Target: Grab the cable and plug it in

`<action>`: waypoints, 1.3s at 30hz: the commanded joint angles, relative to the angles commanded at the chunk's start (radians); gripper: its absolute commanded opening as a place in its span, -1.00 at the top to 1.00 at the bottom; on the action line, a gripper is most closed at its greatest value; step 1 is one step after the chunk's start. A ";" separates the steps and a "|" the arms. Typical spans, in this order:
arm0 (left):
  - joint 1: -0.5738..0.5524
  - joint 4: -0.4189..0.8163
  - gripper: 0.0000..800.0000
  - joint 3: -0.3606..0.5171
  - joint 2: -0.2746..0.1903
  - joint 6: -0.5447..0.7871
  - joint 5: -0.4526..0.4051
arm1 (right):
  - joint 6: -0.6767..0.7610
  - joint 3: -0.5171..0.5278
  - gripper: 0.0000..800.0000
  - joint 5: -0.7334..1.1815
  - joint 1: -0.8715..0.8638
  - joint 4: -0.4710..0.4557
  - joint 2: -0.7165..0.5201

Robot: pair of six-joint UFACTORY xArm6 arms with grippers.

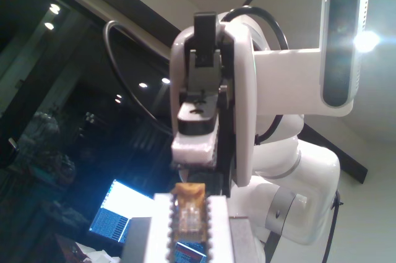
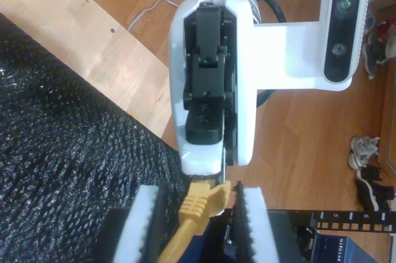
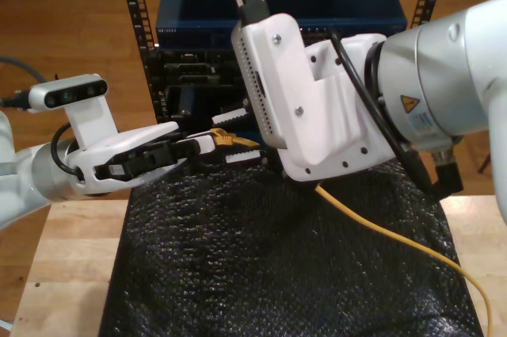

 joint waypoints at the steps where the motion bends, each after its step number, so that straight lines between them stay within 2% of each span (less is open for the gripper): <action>1: 0.000 0.000 0.91 0.000 0.000 0.000 0.002 | 0.000 0.002 0.37 -0.002 -0.002 0.002 0.000; 10: 0.000 0.000 0.91 0.000 0.002 -0.011 0.005 | 0.000 0.002 0.46 -0.002 0.000 0.014 0.000; 39: -0.002 0.002 0.90 0.002 0.015 -0.066 0.020 | 0.000 0.002 0.48 -0.002 0.008 0.020 -0.002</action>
